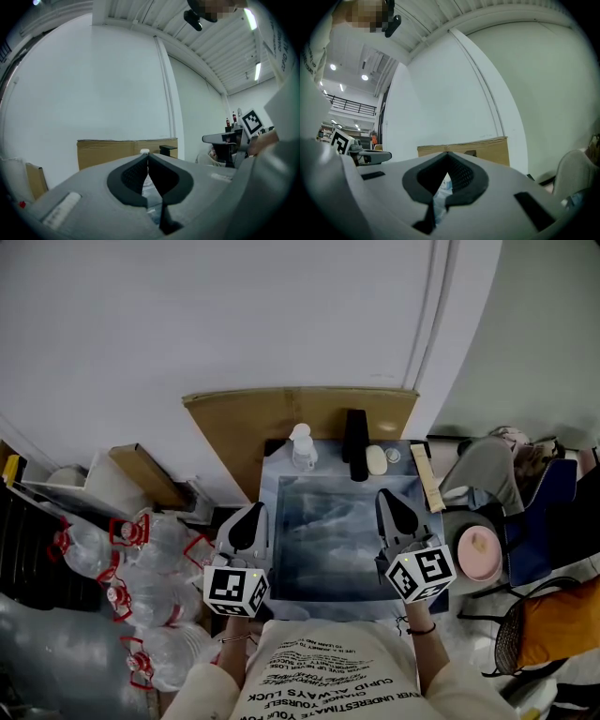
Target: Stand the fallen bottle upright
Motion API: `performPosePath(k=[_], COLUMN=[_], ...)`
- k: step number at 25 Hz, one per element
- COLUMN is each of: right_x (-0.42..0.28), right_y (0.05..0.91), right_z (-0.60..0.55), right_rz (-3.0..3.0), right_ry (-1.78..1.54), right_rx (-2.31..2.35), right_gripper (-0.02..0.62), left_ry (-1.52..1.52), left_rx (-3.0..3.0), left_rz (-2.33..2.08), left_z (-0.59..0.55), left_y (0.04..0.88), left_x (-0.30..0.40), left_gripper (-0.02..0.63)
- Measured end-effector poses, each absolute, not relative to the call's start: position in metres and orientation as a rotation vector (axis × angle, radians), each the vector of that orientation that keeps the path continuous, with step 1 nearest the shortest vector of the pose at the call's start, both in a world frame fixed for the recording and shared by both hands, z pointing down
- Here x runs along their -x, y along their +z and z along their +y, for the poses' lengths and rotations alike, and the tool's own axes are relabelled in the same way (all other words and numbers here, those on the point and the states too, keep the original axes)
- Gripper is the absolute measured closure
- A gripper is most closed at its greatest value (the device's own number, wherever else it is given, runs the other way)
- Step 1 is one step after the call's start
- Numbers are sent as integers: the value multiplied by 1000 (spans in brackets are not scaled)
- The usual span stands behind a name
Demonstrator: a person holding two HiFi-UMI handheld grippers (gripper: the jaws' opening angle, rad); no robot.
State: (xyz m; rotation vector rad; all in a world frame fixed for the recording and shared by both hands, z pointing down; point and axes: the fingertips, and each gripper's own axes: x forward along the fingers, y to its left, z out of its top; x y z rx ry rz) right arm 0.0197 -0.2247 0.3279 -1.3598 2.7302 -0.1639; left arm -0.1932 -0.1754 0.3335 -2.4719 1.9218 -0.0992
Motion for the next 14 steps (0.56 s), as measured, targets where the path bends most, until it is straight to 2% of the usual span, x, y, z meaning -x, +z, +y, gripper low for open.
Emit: performPosePath(k=[14], right_x=[-24], right_y=[332], right_z=[-223], right_rz=[2717], right_ry=[-175], right_rx=[1392], right_gripper=[592], left_ry=[-109], left_rx=[2450], left_rz=[1949], left_z=[-174], left_y=[337], left_x=[198], left_gripper=[581])
